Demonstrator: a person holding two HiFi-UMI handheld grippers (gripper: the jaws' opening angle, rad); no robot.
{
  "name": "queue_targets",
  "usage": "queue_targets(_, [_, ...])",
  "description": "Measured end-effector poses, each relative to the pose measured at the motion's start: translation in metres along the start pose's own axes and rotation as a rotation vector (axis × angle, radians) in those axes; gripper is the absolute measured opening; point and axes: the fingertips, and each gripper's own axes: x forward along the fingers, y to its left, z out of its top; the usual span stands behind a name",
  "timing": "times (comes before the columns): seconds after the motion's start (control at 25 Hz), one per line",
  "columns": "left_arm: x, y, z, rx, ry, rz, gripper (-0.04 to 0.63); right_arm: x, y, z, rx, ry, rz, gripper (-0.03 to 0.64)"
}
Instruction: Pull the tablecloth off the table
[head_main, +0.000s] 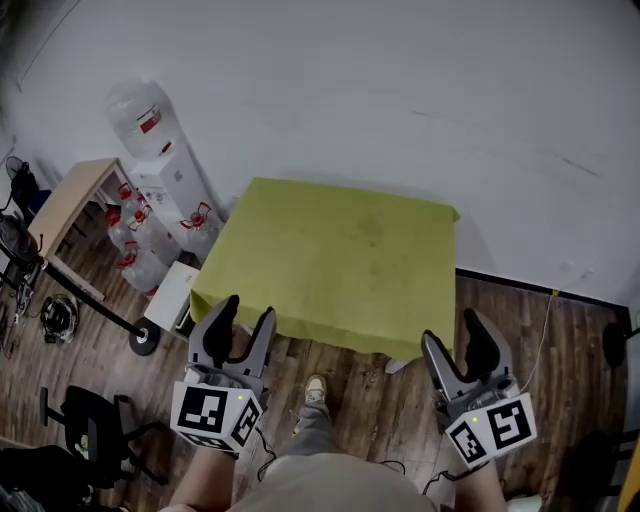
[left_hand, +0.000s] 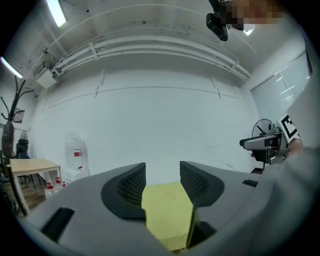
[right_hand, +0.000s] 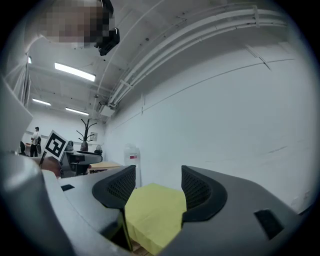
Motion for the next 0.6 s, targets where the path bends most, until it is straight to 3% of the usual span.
queue_targets(0.32, [0.132,0.061,-0.036,0.006,0.105,-0.072,0.228,0.119,-0.034,-0.027,0.018,0.091,-0.03,0.293])
queue_targets(0.6, [0.234,0.108,-0.092,0.006,0.226,-0.171,0.228,0.225,-0.064,-0.069,0.068,0.149,-0.116,0.293])
